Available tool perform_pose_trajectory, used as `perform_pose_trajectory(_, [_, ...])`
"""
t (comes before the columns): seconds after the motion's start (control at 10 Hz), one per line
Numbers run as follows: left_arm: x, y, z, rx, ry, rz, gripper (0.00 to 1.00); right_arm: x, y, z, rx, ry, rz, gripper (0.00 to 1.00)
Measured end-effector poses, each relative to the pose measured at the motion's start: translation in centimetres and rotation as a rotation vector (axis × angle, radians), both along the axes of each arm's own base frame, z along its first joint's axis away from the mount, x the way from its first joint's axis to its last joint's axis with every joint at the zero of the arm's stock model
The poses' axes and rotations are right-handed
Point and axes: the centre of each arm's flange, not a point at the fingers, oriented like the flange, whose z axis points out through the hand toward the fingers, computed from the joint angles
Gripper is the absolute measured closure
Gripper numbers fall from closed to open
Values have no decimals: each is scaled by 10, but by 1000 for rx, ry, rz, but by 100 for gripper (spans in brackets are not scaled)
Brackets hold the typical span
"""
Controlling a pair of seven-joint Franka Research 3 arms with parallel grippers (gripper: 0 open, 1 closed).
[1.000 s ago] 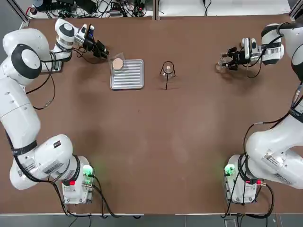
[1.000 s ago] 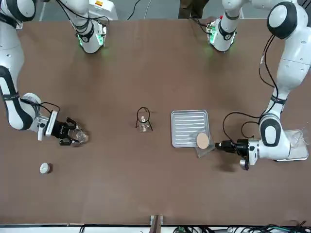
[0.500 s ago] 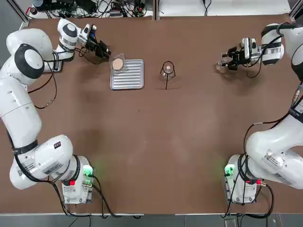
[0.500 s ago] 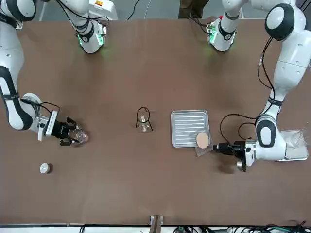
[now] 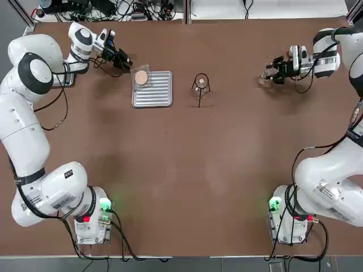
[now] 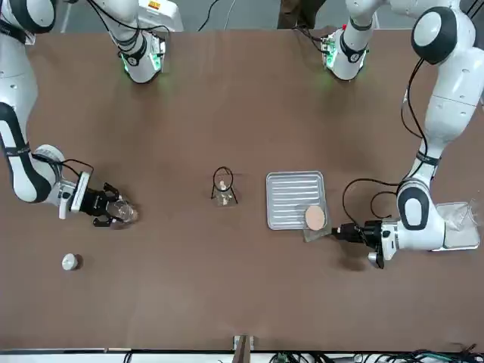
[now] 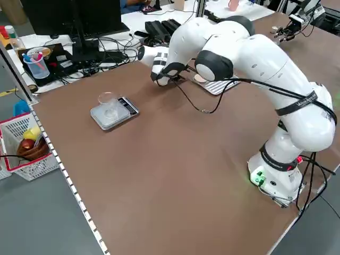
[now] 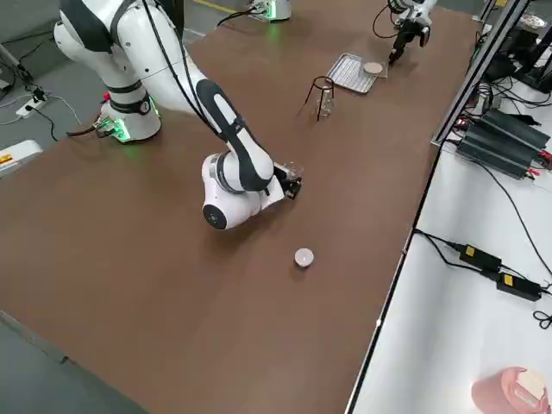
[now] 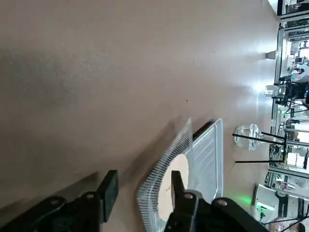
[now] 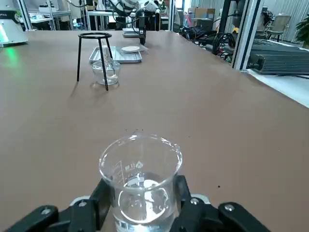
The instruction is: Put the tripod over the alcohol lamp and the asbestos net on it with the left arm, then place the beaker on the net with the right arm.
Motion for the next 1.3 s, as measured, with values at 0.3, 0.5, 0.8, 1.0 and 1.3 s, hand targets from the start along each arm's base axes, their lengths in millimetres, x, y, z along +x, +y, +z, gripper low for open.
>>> perform_pose_trajectory(0.3, [-1,-7,-3,-2,4,-10,50,0,0,0,0,0,0,42])
perform_pose_trajectory(0.5, [-1,-7,-4,-3,6,-10,54,0,0,0,0,0,0,42])
perform_pose_trajectory(0.8, [-2,-10,-5,-3,8,-14,59,0,-1,0,0,0,-1,42])
perform_pose_trajectory(1.0, [-4,-20,-7,-4,13,-29,60,0,-1,0,0,0,-1,42])
perform_pose_trajectory(1.3, [-7,-23,-11,-6,21,-34,62,0,-1,0,-1,0,-2,42])
